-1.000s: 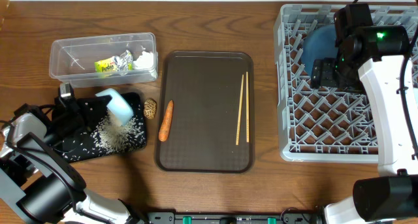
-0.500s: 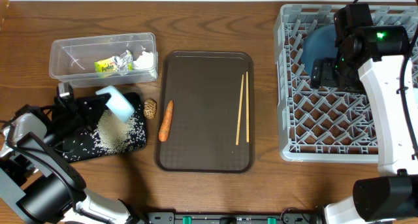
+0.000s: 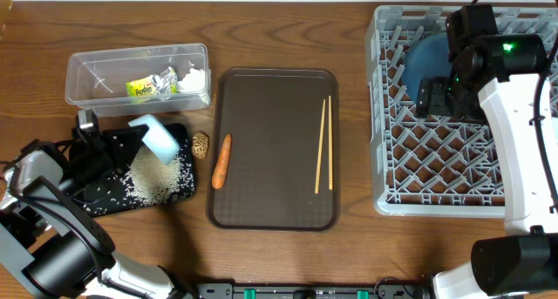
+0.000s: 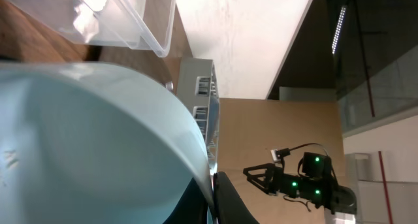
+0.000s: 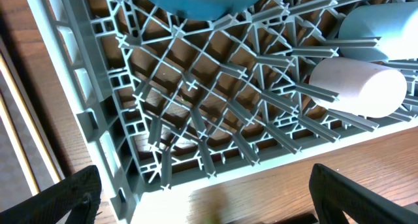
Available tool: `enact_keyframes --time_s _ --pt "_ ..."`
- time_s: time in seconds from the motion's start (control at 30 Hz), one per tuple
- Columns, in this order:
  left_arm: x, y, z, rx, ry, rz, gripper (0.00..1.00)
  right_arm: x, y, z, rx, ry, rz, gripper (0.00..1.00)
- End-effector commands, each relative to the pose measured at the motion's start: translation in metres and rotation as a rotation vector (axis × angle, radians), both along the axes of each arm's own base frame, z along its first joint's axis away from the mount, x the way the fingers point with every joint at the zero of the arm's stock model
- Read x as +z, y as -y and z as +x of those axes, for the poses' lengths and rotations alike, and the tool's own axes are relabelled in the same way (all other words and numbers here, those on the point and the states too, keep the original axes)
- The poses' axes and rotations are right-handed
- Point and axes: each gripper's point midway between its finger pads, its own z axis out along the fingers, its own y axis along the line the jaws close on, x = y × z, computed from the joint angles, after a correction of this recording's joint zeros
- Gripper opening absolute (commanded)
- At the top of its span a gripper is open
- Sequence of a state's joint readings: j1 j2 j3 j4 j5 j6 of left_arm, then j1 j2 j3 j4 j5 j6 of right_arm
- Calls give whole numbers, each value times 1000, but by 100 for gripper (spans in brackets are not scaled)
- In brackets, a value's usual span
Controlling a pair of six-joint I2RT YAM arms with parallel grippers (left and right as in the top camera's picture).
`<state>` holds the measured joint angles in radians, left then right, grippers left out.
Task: Sort waste into correct bins and load items into the dishwasher rack
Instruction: 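Tilt the white bowl to pour the rice onto the cutting board, then set the emptied white bowl back on the tray and release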
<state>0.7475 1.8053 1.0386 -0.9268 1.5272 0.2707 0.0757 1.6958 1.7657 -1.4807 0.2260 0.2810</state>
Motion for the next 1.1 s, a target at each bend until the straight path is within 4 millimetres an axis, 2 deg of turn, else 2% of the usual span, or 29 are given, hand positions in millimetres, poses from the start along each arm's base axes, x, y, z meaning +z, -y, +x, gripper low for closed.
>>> enact_keyframes --time_s 0.0,0.07,0.1,0.13,0.2,0.23,0.47,0.57,0.77,0.93,1.07 --pt "0 4 1 -27 70 91 6 4 5 0 -8 11 -20 95" --pt "-38 -2 -5 -42 -156 192 6 4 5 0 -8 12 -20 95" --pt "-61 -8 -12 -22 -345 220 6 4 5 0 -8 12 -20 95" --pt "-56 -5 -13 -26 -333 198 6 4 5 0 -8 12 -20 95" --pt "-5 13 -6 -58 22 115 6 4 5 0 -8 11 -20 95" --pt "13 17 -5 -48 118 87 6 4 5 -1 -8 10 -20 95" --pt "10 16 -5 -63 139 147 6 4 5 -1 -8 8 -20 95" --pt "2 12 -7 -59 68 145 6 4 5 -1 -8 8 -20 95" --pt "14 14 -6 -46 92 100 6 4 5 -1 -8 7 -20 95" --pt "38 38 -10 -114 166 196 6 4 5 -1 -7 7 -16 95" --pt "56 74 -17 -237 187 363 6 4 5 -1 -8 7 -15 95"
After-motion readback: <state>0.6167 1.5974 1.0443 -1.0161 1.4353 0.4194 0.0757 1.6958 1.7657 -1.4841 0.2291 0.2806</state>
